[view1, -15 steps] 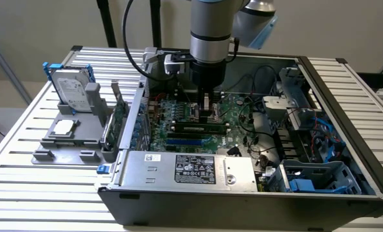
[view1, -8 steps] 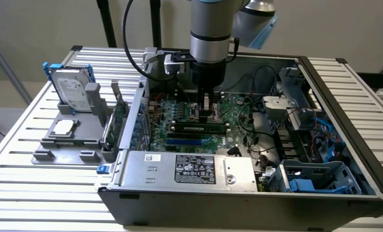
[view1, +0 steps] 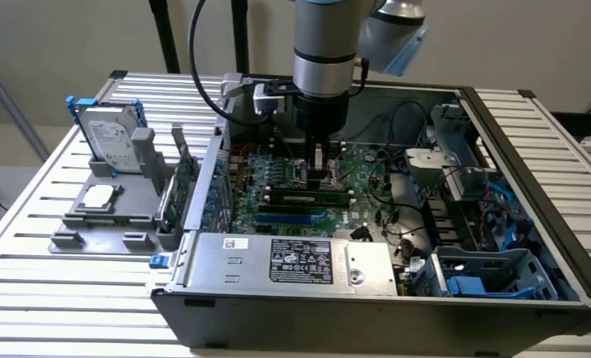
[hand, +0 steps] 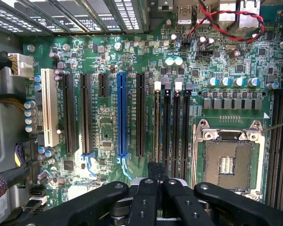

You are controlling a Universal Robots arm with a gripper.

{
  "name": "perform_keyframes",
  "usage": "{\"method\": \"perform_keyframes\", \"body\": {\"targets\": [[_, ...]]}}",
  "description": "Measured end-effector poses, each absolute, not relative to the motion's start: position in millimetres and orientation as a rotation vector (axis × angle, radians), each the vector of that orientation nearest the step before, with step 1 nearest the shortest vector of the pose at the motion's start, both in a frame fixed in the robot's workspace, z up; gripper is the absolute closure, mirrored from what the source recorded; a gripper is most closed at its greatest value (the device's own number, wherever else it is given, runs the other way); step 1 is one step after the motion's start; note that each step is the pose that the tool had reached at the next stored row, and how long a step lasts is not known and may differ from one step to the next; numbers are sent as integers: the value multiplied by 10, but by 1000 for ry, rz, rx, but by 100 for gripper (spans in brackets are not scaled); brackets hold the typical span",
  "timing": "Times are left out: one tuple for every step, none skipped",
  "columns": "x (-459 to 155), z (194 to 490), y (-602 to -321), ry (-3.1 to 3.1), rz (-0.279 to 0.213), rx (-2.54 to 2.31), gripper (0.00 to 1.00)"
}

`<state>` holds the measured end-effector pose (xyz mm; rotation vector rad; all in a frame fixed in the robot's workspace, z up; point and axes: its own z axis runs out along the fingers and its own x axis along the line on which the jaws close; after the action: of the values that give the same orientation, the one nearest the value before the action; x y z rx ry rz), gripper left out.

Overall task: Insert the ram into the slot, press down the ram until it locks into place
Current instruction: 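Press down the ram until it locks into place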

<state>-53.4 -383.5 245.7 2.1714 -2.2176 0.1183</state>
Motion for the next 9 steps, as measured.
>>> {"method": "perform_keyframes", "body": {"targets": [[-534,2456,-3831,-2217,118,2171,89],[-534,2455,-3823,-2217,117,2171,89],[-533,2453,-3811,-2216,116,2170,89],[-529,2451,-3800,-2215,113,2169,89],[-522,2447,-3789,-2214,111,2168,89],[-517,2442,-3781,-2213,109,2168,89],[-514,2433,-3777,-2213,108,2167,89],[-513,2421,-3775,-2212,107,2166,89],[-509,2412,-3775,-2210,107,2165,89]]}}
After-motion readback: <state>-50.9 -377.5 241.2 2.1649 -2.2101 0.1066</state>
